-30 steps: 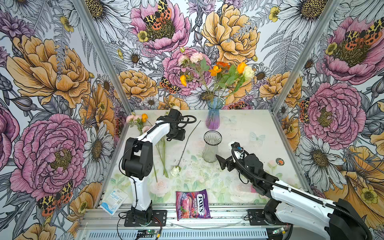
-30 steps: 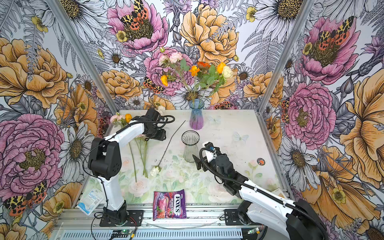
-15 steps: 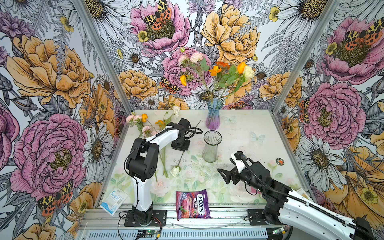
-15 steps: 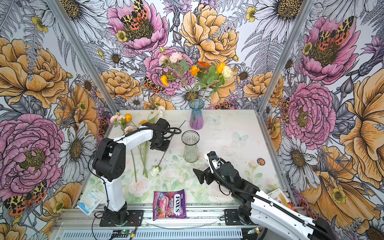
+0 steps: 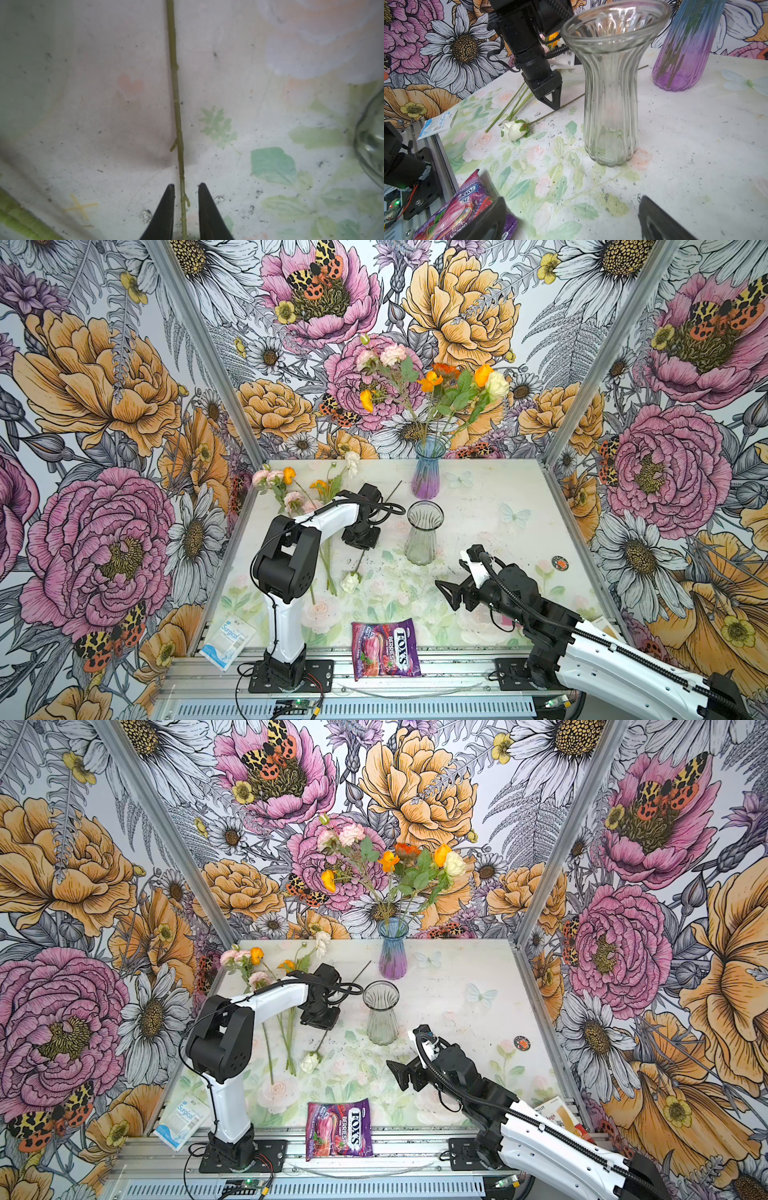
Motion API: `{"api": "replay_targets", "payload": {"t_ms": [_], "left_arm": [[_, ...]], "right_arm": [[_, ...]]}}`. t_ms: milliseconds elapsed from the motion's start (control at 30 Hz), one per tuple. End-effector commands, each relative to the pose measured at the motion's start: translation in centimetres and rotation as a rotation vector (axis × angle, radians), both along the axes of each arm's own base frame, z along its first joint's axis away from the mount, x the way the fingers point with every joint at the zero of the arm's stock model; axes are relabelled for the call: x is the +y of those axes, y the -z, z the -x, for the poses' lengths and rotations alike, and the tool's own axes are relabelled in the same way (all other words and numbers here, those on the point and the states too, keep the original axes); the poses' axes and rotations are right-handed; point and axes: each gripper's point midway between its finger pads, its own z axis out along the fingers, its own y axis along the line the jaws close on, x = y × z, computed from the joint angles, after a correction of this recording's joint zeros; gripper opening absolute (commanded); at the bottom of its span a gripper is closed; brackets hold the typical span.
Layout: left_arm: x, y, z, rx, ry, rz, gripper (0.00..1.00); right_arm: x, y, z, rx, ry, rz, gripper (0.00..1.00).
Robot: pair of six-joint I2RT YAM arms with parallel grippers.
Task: Arrange the flowers into the vase
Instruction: 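Close the left gripper around the white rosebud stem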
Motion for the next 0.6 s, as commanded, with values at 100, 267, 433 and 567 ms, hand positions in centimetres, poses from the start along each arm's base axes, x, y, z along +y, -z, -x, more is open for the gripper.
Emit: {"api": "replay_targets", "payload": {"t_ms": [100, 267, 433, 567], "left_arm": [[0.4, 1.1, 0.2, 0.008, -0.026, -0.034, 0.24], [0.5, 1.8, 0.4, 0.026, -0.029, -0.039, 0.24], [0.9, 2.4, 0.4, 0.038, -0.048, -0.037, 0.23], [0.9, 2.8, 0.4, 0.052, -0.058, -0.021, 0.2]], "right_arm": [[0.9, -1.0, 0.2, -0.013, -0.035, -0.042, 0.99], [1.2, -0.8, 0.4, -0.002, -0.051, -0.049, 0.99], [1.1, -0.9, 0.6, -0.01, -0.049, -0.061, 1.0], [1.1, -0.7, 0.7, -0.008, -0.054, -0.057, 1.0]]}}
